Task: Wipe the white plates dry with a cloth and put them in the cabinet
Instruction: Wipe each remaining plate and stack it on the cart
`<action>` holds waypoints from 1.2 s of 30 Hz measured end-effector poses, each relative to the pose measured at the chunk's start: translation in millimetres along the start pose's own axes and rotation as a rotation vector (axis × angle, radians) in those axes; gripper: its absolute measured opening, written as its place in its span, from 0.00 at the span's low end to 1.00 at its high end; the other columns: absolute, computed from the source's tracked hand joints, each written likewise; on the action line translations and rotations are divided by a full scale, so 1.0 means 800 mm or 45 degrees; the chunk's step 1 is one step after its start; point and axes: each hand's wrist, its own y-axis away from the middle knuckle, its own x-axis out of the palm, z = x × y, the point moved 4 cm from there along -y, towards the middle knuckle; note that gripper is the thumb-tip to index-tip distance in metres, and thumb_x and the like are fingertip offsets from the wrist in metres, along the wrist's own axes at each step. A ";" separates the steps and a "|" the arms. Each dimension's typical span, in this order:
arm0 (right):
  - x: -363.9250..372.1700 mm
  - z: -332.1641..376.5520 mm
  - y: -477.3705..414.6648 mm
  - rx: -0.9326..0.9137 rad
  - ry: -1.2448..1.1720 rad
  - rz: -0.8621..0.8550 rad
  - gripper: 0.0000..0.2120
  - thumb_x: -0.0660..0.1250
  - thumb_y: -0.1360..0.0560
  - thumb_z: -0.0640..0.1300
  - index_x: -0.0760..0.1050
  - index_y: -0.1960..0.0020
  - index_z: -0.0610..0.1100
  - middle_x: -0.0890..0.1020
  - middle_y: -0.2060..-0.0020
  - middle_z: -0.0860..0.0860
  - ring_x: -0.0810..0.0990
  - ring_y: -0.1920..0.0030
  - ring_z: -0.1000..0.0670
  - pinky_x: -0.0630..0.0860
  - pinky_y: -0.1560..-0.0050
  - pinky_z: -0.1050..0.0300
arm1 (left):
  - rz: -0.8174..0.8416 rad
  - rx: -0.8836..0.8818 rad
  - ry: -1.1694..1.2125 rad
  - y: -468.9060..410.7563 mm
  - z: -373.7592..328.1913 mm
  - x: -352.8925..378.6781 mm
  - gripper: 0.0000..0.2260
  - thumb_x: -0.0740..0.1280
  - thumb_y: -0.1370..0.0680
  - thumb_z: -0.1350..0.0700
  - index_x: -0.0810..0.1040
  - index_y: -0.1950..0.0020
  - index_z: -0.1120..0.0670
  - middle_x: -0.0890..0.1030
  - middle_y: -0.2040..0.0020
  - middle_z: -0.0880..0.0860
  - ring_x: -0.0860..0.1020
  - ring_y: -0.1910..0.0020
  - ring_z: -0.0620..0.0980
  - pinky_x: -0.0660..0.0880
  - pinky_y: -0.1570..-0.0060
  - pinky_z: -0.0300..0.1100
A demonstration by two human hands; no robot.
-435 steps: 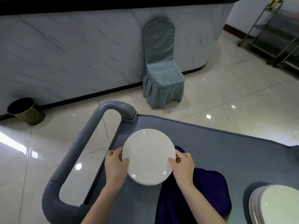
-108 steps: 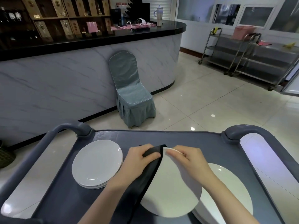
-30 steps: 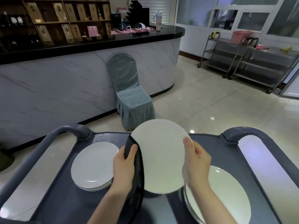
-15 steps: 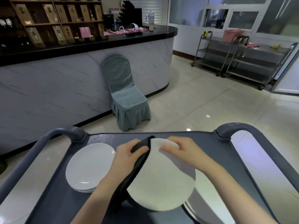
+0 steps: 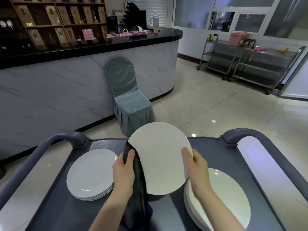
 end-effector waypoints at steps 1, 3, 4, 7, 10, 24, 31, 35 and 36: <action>-0.007 0.013 -0.011 -0.079 0.097 0.078 0.07 0.68 0.21 0.47 0.80 0.57 0.55 0.85 0.60 0.60 0.83 0.57 0.52 0.76 0.57 0.59 | 0.040 0.083 -0.090 -0.007 -0.007 -0.005 0.10 0.66 0.19 0.52 0.80 0.57 0.55 0.84 0.61 0.52 0.78 0.61 0.50 0.76 0.58 0.48; -0.011 0.042 -0.031 -0.213 0.346 0.291 0.03 0.69 0.22 0.48 0.81 0.50 0.55 0.85 0.56 0.61 0.83 0.54 0.58 0.76 0.53 0.62 | 0.187 0.323 -0.342 -0.014 -0.026 -0.004 0.10 0.67 0.20 0.52 0.78 0.59 0.56 0.82 0.63 0.53 0.76 0.64 0.46 0.74 0.59 0.40; -0.005 0.054 -0.035 -0.263 0.502 0.441 0.03 0.69 0.22 0.50 0.81 0.53 0.56 0.84 0.59 0.62 0.81 0.57 0.59 0.74 0.55 0.63 | 0.289 0.444 -0.449 -0.014 -0.035 0.003 0.10 0.68 0.21 0.53 0.77 0.61 0.56 0.81 0.65 0.52 0.74 0.67 0.41 0.71 0.62 0.35; 0.020 0.061 -0.037 -0.344 0.891 0.815 0.17 0.68 0.22 0.54 0.73 0.68 0.52 0.72 0.73 0.60 0.68 0.70 0.59 0.63 0.67 0.63 | 0.647 0.594 -0.594 -0.007 -0.050 0.029 0.09 0.71 0.23 0.54 0.78 0.63 0.47 0.79 0.67 0.46 0.73 0.68 0.37 0.69 0.65 0.29; 0.022 0.055 -0.036 -0.396 0.920 0.793 0.23 0.67 0.21 0.55 0.65 0.68 0.43 0.63 0.73 0.56 0.61 0.71 0.57 0.57 0.69 0.60 | 0.715 0.594 -0.614 0.000 -0.049 0.035 0.08 0.70 0.24 0.52 0.78 0.62 0.43 0.79 0.66 0.43 0.74 0.66 0.37 0.70 0.64 0.30; 0.034 -0.031 0.020 -0.037 0.031 0.129 0.14 0.68 0.21 0.50 0.76 0.38 0.63 0.83 0.44 0.63 0.81 0.44 0.63 0.77 0.49 0.65 | -0.108 -0.293 0.254 -0.012 0.024 -0.009 0.07 0.66 0.19 0.53 0.81 0.48 0.55 0.85 0.51 0.53 0.82 0.51 0.54 0.79 0.47 0.49; 0.014 0.004 0.028 -1.454 1.460 0.590 0.30 0.75 0.27 0.54 0.73 0.28 0.49 0.69 0.25 0.48 0.67 0.24 0.45 0.68 0.28 0.39 | 0.028 -0.307 -0.012 -0.053 0.002 -0.028 0.12 0.67 0.20 0.51 0.82 0.54 0.60 0.86 0.58 0.56 0.82 0.60 0.55 0.80 0.58 0.48; 0.030 0.017 0.028 -1.692 1.585 0.645 0.25 0.78 0.31 0.41 0.80 0.35 0.48 0.80 0.35 0.48 0.80 0.35 0.44 0.76 0.36 0.43 | 0.144 -0.340 -0.068 -0.059 -0.013 -0.019 0.12 0.66 0.19 0.50 0.83 0.52 0.57 0.87 0.61 0.52 0.84 0.57 0.53 0.78 0.60 0.43; 0.031 0.020 0.028 -1.699 1.589 0.651 0.25 0.79 0.32 0.40 0.81 0.35 0.48 0.81 0.36 0.48 0.81 0.37 0.45 0.78 0.37 0.46 | 0.147 -0.374 -0.034 -0.059 -0.016 -0.018 0.12 0.65 0.19 0.51 0.83 0.50 0.58 0.87 0.59 0.54 0.84 0.56 0.54 0.78 0.59 0.44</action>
